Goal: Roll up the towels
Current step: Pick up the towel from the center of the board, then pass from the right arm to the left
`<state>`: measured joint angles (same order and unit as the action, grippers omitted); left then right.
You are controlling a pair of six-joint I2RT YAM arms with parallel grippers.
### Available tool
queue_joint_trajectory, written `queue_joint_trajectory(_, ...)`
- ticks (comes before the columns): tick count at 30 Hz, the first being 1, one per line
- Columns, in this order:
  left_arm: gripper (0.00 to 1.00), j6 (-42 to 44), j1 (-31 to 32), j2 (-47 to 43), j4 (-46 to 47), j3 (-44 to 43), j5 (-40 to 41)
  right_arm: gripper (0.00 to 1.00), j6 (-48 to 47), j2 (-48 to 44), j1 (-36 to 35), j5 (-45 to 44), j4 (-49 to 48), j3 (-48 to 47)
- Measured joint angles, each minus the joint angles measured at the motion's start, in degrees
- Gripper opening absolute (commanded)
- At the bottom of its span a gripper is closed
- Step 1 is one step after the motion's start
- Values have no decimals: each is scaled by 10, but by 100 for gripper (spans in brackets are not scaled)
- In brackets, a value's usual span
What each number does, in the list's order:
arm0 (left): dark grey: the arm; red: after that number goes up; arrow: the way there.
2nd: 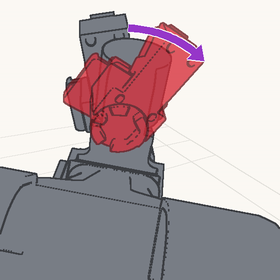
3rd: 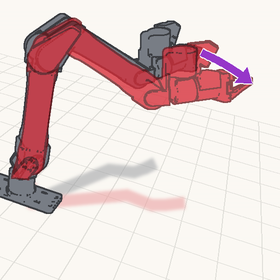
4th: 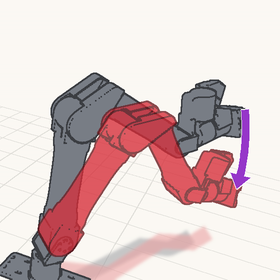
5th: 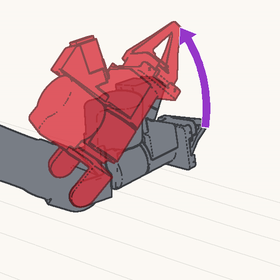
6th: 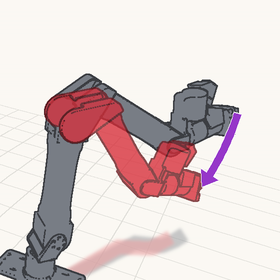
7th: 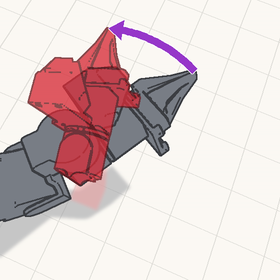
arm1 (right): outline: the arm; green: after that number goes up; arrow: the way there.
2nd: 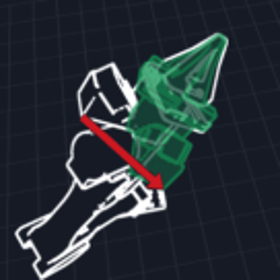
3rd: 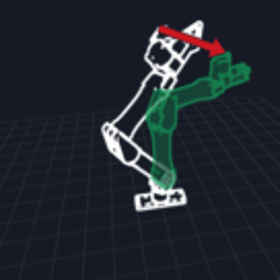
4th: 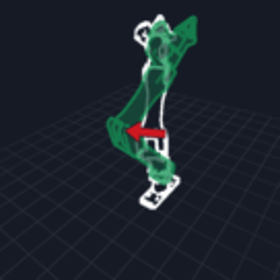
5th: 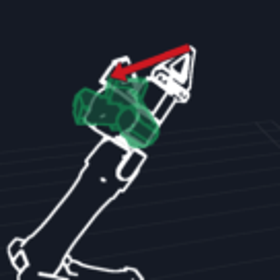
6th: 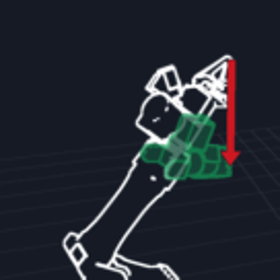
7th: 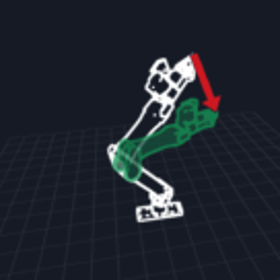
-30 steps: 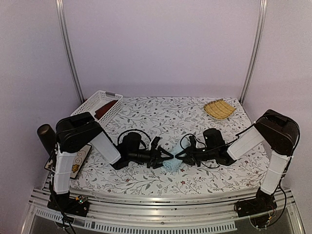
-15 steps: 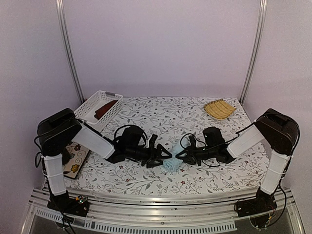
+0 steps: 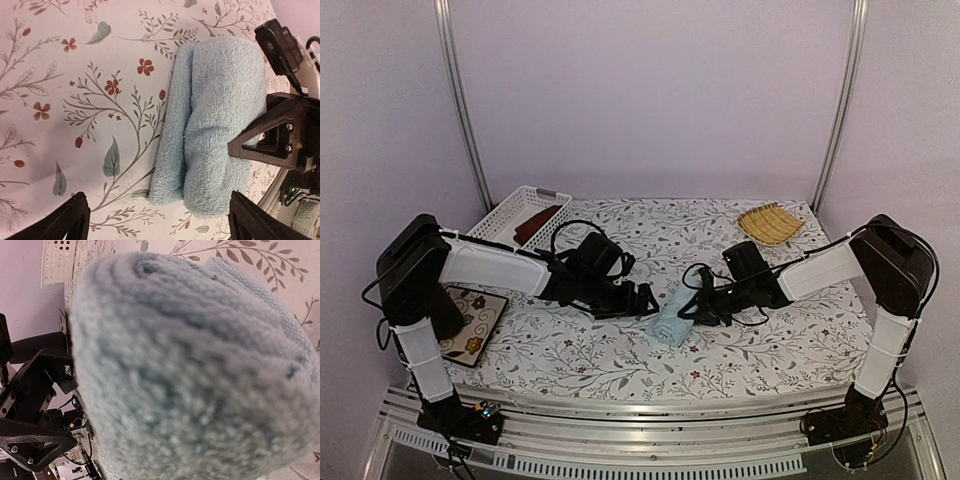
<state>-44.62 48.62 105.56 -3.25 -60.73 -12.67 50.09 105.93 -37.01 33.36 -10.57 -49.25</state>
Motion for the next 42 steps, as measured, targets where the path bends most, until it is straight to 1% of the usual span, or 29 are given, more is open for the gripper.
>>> queue_joint_trajectory(2, 97, 32, -4, 0, -41, -23, 26, 7, -15, 0, 1, 0, 19, -7)
queue_joint_trajectory(4, 97, 59, -10, 0, -59, -35, 37, 7, -28, 0, 2, 2, 33, -13)
queue_joint_trajectory(8, 97, 85, -21, -21, -55, -11, 44, 8, -63, 6, 6, 13, 63, -31)
queue_joint_trajectory(12, 97, 94, -28, -25, -42, 0, 23, 9, -93, 17, 16, 35, 71, -37)
queue_joint_trajectory(18, 97, 78, -40, 31, 32, 6, -65, 10, -130, 36, 27, 65, 85, -56)
queue_joint_trajectory(25, 97, 47, -61, 91, 155, 0, -167, 11, -153, 48, 33, 84, 103, -75)
queue_joint_trajectory(32, 97, 8, -73, 133, 256, 0, -247, 11, -170, 57, 45, 111, 106, -79)
queue_joint_trajectory(36, 95, -8, -73, 160, 301, -8, -281, 11, -181, 65, 49, 126, 111, -89)
queue_joint_trajectory(37, 94, -10, -72, 166, 306, -12, -285, 12, -182, 67, 50, 129, 113, -92)
queue_joint_trajectory(41, 82, -17, -70, 183, 309, -29, -292, 12, -189, 70, 51, 135, 120, -101)
queue_joint_trajectory(42, 80, -19, -70, 186, 309, -32, -292, 12, -190, 70, 51, 136, 121, -103)
